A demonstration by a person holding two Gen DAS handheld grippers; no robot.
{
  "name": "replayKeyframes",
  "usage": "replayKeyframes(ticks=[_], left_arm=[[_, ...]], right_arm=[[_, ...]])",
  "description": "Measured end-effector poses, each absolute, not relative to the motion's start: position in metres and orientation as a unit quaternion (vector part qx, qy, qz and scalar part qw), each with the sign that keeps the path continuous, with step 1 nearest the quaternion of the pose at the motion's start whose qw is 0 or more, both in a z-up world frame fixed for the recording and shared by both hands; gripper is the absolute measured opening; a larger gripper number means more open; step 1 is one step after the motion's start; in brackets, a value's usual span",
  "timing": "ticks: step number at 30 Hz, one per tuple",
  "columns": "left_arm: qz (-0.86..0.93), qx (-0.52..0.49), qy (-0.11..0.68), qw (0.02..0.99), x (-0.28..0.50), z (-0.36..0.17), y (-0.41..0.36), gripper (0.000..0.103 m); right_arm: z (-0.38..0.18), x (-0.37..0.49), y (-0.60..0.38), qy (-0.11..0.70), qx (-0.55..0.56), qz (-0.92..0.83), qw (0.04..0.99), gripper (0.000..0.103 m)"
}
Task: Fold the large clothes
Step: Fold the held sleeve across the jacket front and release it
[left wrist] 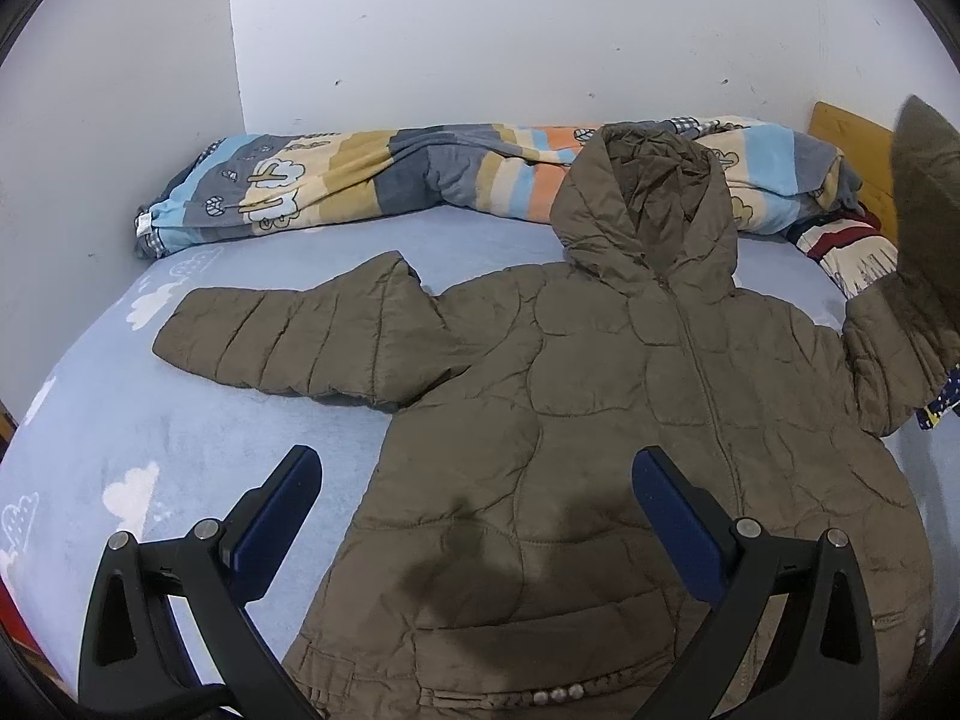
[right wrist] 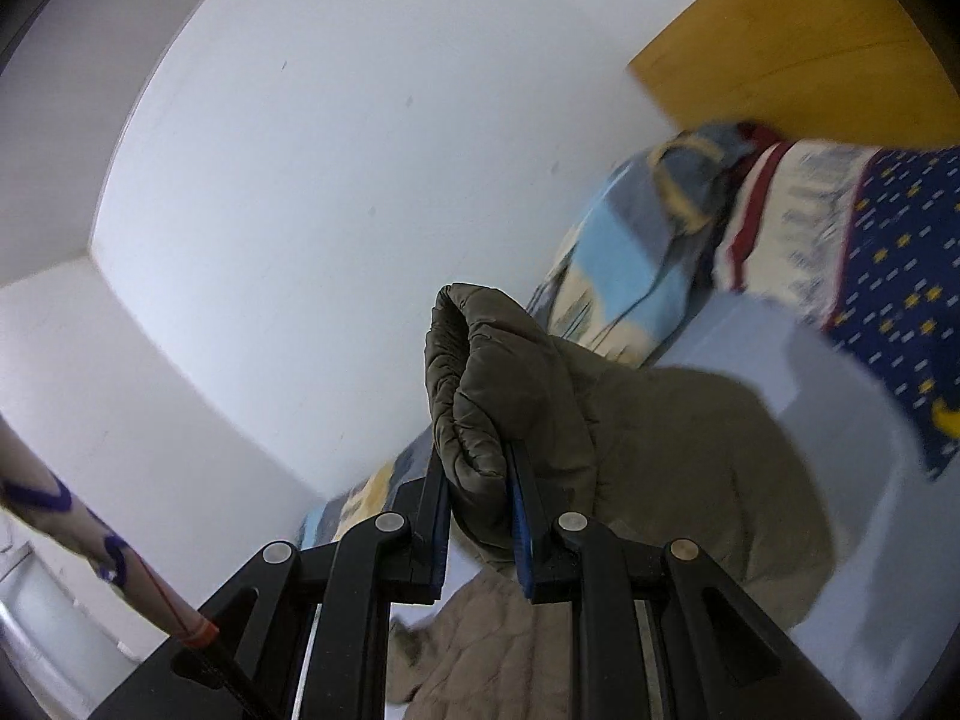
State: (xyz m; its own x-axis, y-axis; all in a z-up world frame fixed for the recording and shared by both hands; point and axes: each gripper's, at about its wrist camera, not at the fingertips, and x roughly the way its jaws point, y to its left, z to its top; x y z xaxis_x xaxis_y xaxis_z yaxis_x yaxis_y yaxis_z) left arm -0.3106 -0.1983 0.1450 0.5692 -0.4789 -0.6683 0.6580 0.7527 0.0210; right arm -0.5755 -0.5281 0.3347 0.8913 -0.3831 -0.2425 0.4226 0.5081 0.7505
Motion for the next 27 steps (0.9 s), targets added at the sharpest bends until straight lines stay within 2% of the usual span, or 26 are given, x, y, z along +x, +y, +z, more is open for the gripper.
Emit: replayKeyframes(ticks=[6, 14, 20, 27], left_arm=[[-0.325, 0.13, 0.334, 0.875, -0.31, 0.146, -0.198, 0.103], [-0.324, 0.127, 0.34, 0.874, -0.309, 0.145, -0.198, 0.103], [-0.323, 0.128, 0.341, 0.873, -0.309, 0.144, -0.198, 0.103], [-0.323, 0.13, 0.343, 0.872, -0.309, 0.144, -0.199, 0.103]], right_arm=[[0.311, -0.525, -0.507, 0.058, 0.447, -0.173, 0.876, 0.019], [0.284, -0.487, -0.493, 0.068, 0.482, -0.103, 0.867, 0.018], [0.237, -0.461, -0.497, 0.086, 0.534, -0.085, 0.837, 0.018], [0.183, -0.419, -0.485, 0.167, 0.536, -0.09, 0.822, 0.018]])
